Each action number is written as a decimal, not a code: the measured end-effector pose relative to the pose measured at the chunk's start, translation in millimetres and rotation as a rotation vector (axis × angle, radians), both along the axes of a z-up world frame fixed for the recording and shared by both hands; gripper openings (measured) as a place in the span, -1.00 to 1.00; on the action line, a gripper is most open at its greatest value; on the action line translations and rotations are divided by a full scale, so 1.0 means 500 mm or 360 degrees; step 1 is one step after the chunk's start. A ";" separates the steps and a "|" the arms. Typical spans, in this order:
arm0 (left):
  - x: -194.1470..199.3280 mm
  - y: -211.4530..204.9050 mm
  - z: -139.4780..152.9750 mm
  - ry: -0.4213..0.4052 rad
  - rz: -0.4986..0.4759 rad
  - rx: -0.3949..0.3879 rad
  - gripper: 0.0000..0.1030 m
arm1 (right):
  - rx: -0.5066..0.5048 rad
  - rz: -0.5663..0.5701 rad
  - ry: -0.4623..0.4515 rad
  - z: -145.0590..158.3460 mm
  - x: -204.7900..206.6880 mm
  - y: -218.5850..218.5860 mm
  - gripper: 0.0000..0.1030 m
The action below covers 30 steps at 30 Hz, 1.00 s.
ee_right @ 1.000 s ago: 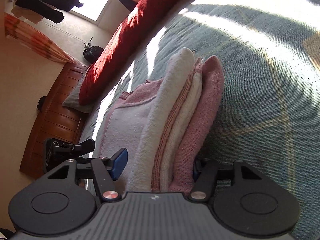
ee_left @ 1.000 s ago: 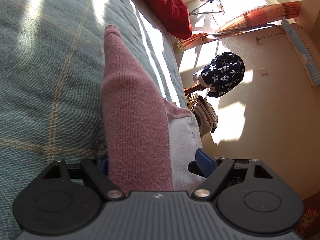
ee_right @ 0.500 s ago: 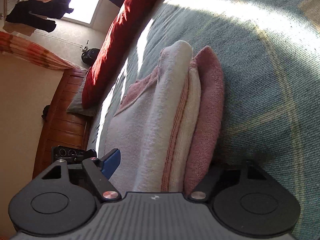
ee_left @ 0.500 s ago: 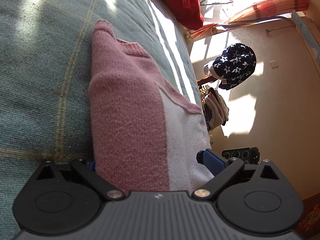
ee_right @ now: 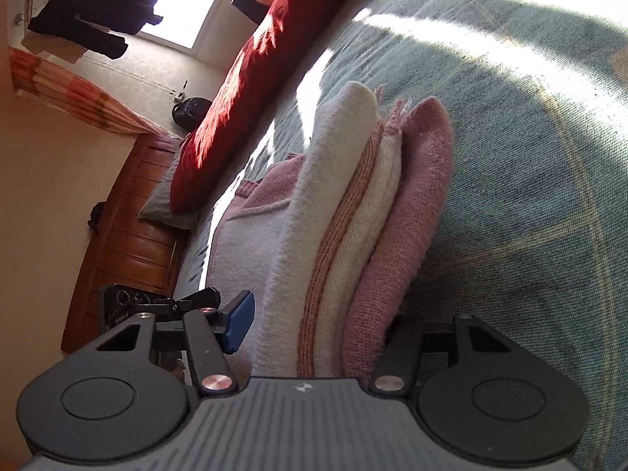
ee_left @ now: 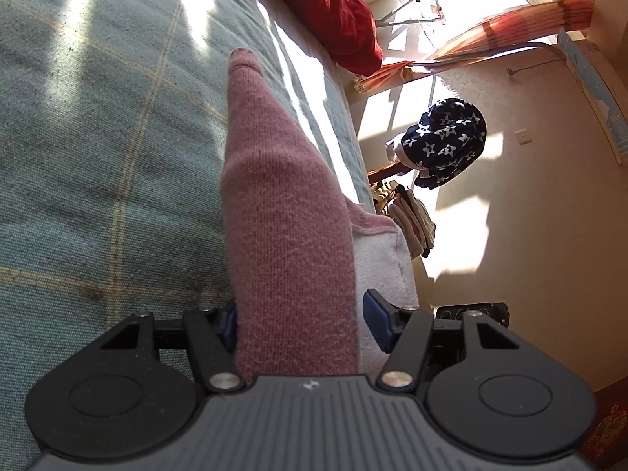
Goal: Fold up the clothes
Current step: 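Lift the gripped sweater edge with both tools and fold it over in half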
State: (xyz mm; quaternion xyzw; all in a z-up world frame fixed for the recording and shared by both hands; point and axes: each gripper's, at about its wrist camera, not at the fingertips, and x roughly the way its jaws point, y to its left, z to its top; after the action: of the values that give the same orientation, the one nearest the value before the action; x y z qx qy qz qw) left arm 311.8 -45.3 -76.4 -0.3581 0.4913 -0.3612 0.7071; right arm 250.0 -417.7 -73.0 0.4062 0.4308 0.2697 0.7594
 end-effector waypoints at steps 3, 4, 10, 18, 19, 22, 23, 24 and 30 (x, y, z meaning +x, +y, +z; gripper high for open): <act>-0.008 0.018 0.017 -0.0025 0.0021 -0.0016 0.16 | 0.0007 0.0019 -0.0016 0.020 -0.005 0.010 0.20; -0.011 0.026 0.022 -0.0034 0.0029 -0.0016 0.16 | 0.0004 0.0026 -0.0022 0.026 -0.005 0.016 0.20; -0.038 0.103 0.055 -0.0096 0.0097 -0.0004 0.16 | -0.0018 0.0105 -0.0060 0.059 0.001 0.078 0.21; -0.078 0.270 0.079 -0.0149 0.0248 -0.0009 0.18 | -0.0037 0.0269 -0.0097 0.099 0.039 0.235 0.21; -0.082 0.290 0.081 -0.0152 0.0268 -0.0006 0.18 | -0.0041 0.0293 -0.0099 0.103 0.045 0.261 0.22; -0.094 0.358 0.088 -0.0160 0.0327 0.0009 0.24 | -0.0051 0.0368 -0.0105 0.115 0.064 0.337 0.23; -0.098 0.381 0.090 -0.0161 0.0347 0.0012 0.27 | -0.0054 0.0394 -0.0106 0.118 0.070 0.362 0.24; -0.102 0.402 0.092 -0.0166 0.0367 0.0019 0.27 | -0.0057 0.0421 -0.0107 0.121 0.076 0.389 0.25; -0.129 0.547 0.105 -0.0183 0.0502 0.0062 0.28 | -0.0052 0.0571 -0.0115 0.137 0.113 0.557 0.29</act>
State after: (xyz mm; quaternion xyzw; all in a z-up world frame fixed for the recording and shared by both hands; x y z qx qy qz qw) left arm 247.5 228.3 -23.8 -0.3956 0.3947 -0.2560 0.7888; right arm 306.5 -139.1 -4.6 0.3007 0.4731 0.4082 0.7205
